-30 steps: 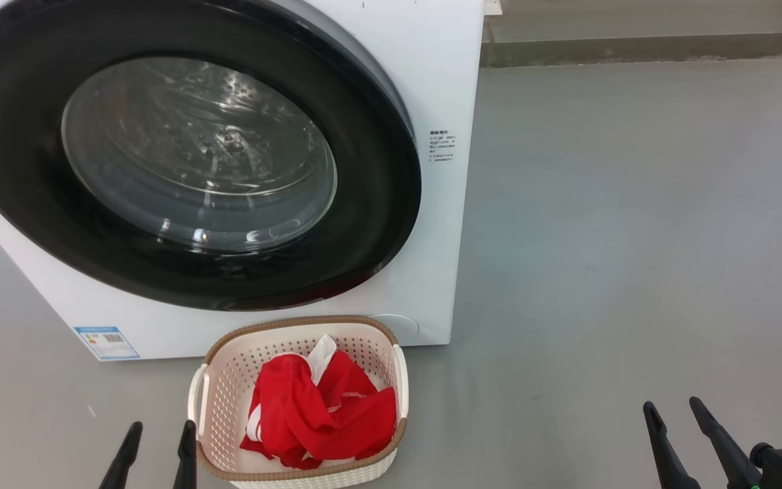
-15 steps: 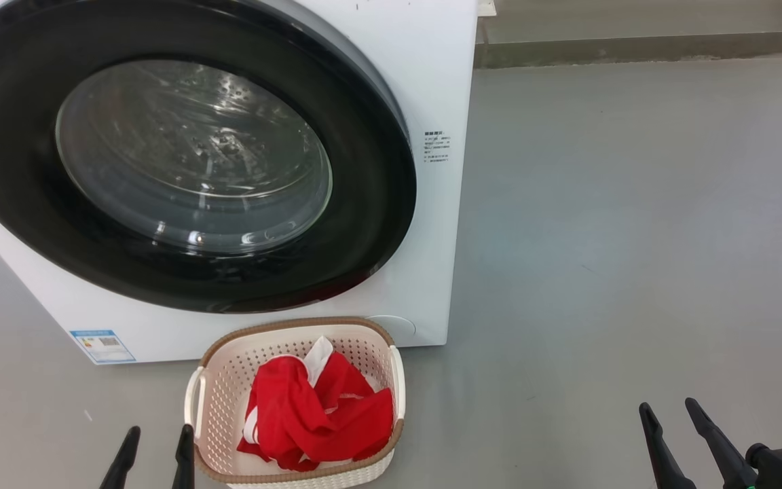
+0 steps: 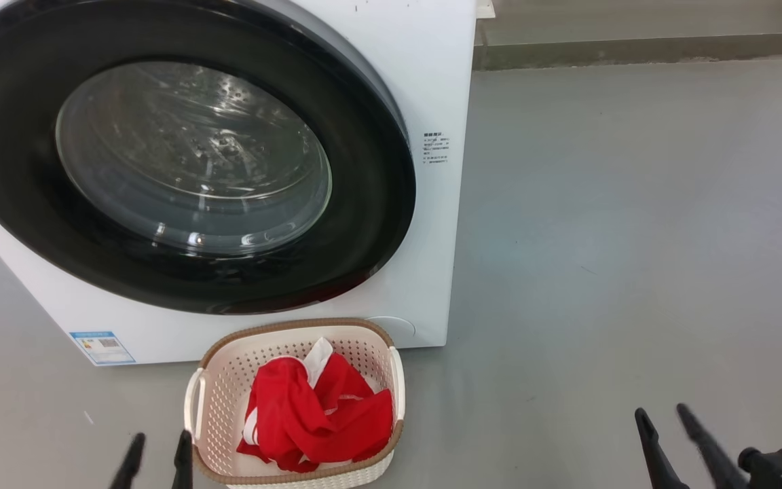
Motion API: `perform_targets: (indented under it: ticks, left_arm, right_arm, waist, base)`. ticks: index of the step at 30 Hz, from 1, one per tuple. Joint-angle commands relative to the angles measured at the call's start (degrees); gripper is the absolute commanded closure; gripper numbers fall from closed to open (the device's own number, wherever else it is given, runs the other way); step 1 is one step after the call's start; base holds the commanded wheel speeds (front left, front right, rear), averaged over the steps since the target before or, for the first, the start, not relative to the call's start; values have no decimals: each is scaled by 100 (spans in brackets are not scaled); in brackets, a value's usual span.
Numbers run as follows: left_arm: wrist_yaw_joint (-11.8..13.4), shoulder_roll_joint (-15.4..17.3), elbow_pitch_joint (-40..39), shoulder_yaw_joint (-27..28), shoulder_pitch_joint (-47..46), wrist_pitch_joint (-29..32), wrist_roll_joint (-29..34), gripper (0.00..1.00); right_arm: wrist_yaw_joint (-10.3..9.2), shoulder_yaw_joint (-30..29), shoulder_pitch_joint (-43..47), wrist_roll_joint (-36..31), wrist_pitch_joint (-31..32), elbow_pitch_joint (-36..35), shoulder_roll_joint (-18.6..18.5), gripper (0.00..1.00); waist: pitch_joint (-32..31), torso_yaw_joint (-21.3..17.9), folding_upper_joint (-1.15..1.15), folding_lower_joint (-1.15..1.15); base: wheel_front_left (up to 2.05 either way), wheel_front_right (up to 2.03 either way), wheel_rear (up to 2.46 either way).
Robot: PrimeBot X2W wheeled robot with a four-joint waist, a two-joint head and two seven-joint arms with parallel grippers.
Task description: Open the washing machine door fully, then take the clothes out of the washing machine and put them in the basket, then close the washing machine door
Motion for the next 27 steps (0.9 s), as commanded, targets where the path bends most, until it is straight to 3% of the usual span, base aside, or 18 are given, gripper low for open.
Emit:
perform_targets:
  ticks: [1, 6, 14, 18, 27]
  left_arm:
    - [8, -16, 57, -7, 1, 13, -2, 100]
    - [9, -167, 439, -37, 35, 24, -12, 100]
    - [6, -167, 434, -13, -35, 145, -441, 100]
    - [5, -167, 437, -5, -78, 209, -687, 100]
    - [2, -167, 439, 20, -190, 371, -1303, 100]
  right_arm:
    - [0, 14, 2, 3, 1, 58, 17, 100]
    - [0, 74, 85, 12, 21, 418, 203, 100]
    - [-1, 27, 8, 393, 135, 383, 222, 100]
    - [-2, 1, -43, 610, 199, 373, 233, 100]
    - [-4, -68, -172, 1151, 364, 340, 261, 100]
  waist:
    - [0, 0, 0, 0]
    - [0, -1, 0, 0]
    - [-7, 6, 0, 13]
    - [7, 9, 0, 1]
    - [19, 18, 0, 0]
  base:
    - [0, 0, 0]
    - [0, 0, 0]
    - [0, 0, 0]
    - [0, 0, 0]
    - [0, 0, 0]
